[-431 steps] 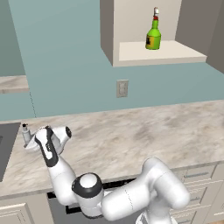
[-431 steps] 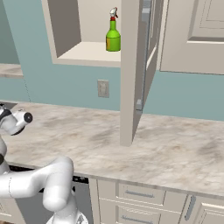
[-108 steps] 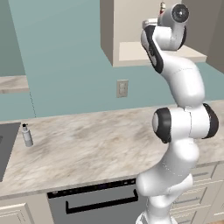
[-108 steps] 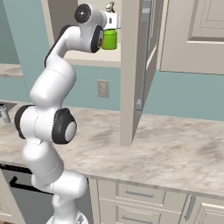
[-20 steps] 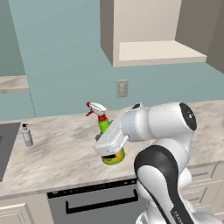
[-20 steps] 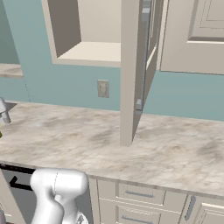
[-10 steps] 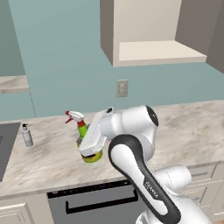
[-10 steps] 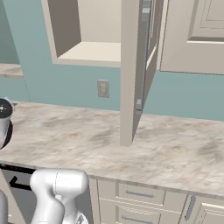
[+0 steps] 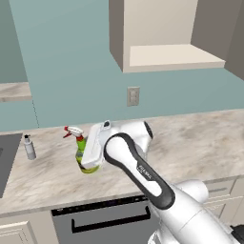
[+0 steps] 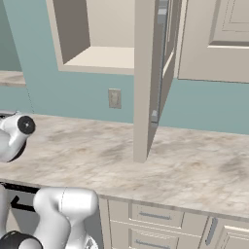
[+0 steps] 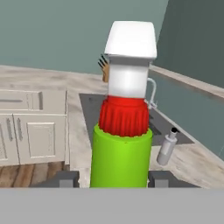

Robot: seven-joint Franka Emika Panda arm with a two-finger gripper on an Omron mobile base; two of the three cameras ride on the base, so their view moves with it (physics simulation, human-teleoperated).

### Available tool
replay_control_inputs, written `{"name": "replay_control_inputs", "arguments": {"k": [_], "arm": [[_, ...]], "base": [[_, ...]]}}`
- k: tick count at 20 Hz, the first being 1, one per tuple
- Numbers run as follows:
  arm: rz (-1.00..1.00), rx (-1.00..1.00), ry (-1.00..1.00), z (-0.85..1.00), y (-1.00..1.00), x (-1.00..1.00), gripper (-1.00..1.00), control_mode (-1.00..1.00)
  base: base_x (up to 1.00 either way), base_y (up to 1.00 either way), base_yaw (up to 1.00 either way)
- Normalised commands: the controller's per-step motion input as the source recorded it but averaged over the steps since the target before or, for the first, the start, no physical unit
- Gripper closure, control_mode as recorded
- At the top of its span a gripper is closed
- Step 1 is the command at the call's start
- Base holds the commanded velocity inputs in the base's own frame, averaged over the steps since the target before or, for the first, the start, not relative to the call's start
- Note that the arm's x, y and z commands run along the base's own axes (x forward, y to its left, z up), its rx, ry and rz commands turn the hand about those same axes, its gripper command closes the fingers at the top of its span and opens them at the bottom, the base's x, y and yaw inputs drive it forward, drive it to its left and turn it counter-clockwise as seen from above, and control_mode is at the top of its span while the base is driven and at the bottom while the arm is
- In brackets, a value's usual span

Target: Locate and retrieve the soap dispenser and spray from the cabinet. Place them next to the sink.

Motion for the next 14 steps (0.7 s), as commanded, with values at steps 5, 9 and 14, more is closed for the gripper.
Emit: {"name": "replay_control_inputs", "arguments": {"k": [5, 9, 14], "arm": [[0.05, 0.11, -0.16, -0.37, 0.12, 0.51, 1.00, -1.00], [0.06, 0.12, -0.08, -0.39, 0.14, 0.37, 1.00, -1.00], [0.09, 0.02, 0.00, -0.28, 0.51, 0.17, 1.00, -1.00]], "base": [[0.00, 0.00, 0.00], [0.00, 0.00, 0.00], [0.00, 0.00, 0.00]]}}
